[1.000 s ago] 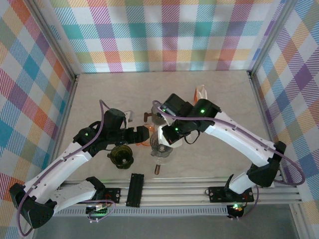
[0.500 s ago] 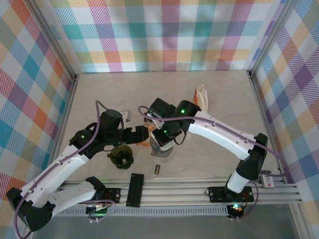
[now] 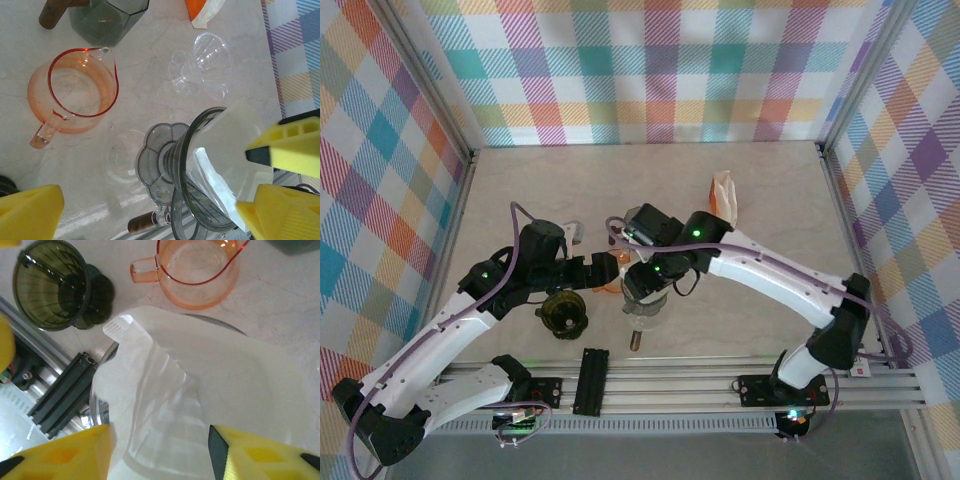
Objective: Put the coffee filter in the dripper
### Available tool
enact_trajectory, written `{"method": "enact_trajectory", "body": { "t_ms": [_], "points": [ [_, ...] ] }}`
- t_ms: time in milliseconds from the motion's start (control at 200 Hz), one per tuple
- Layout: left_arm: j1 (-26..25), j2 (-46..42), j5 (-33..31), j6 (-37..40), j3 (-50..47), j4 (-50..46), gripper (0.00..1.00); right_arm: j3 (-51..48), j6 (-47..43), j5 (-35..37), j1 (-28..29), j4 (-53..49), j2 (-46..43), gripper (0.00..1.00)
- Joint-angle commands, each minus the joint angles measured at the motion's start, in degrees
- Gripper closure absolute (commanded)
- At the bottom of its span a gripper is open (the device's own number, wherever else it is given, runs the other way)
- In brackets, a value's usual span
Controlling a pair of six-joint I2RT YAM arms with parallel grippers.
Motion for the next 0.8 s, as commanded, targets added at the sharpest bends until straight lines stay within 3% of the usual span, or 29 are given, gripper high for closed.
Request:
{"method": "enact_trajectory", "body": {
  "t_ms": [0,110,190,340,460,795],
  "points": [
    [0.78,-0.69,-0.63,0.32,2.5,-1.04,0.02,-2.24,1.24,1.55,0.42,2.87,-5.47,0.36],
    [0.71,0.19,0.92,0.51,2.73,0.17,0.05,-5.96,2.29,3.39,0.41,5.31,-10.19,0.28],
    [0.12,1.84,2.17,1.16,3.3,0.78,0.12,-9.39,3.71,5.68,0.44,7.3,-13.84,0.24],
    [-5.11,6.62,-1.3,3.78,7.02,-1.98,0.23,-15.04,5.44,11.02,0.32,9.21,-18.57,0.22],
    [-7.96,8.99,-3.83,5.19,8.52,-3.37,0.25,-16.8,6.14,13.12,0.29,8.71,-19.74,0.22],
    [-8.04,9.49,-2.99,5.23,5.06,-2.97,0.36,-18.57,6.04,13.11,-0.26,9.68,-18.71,0.21]
  ]
}}
